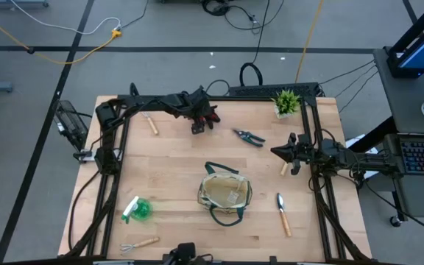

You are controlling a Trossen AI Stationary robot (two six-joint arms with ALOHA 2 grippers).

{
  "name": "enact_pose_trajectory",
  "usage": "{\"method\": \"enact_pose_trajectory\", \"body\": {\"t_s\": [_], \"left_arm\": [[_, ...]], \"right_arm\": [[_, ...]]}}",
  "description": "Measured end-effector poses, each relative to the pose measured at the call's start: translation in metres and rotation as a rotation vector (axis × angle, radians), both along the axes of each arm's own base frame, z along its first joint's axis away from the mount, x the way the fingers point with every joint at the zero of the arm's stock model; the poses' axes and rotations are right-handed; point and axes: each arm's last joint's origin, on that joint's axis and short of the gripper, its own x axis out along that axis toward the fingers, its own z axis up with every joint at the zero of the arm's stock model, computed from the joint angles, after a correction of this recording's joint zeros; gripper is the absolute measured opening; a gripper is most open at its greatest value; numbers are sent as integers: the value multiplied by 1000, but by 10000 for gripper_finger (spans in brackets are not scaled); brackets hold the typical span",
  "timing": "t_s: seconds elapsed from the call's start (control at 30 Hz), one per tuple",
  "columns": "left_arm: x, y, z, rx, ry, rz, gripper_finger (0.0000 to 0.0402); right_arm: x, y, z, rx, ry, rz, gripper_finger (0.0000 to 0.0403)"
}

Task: Pick & Place Garden tools in Gardening bag
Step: Put the red gloves in the gardening bag

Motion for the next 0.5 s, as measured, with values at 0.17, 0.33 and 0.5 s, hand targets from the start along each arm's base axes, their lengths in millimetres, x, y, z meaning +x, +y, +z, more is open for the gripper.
{"method": "enact_pose_trajectory", "body": {"t_s": [0.17, 0.33, 0.5], "left_arm": [[2, -4, -1, 8, 16, -24, 254], [3, -6, -1, 20, 25, 5, 153], [3, -7, -1, -2, 7, 61, 47]], "right_arm": [[0, 0, 0, 0, 1, 0, 0], [0, 0, 0, 0, 1, 0, 0], [0, 0, 0, 0, 1, 0, 0]]}}
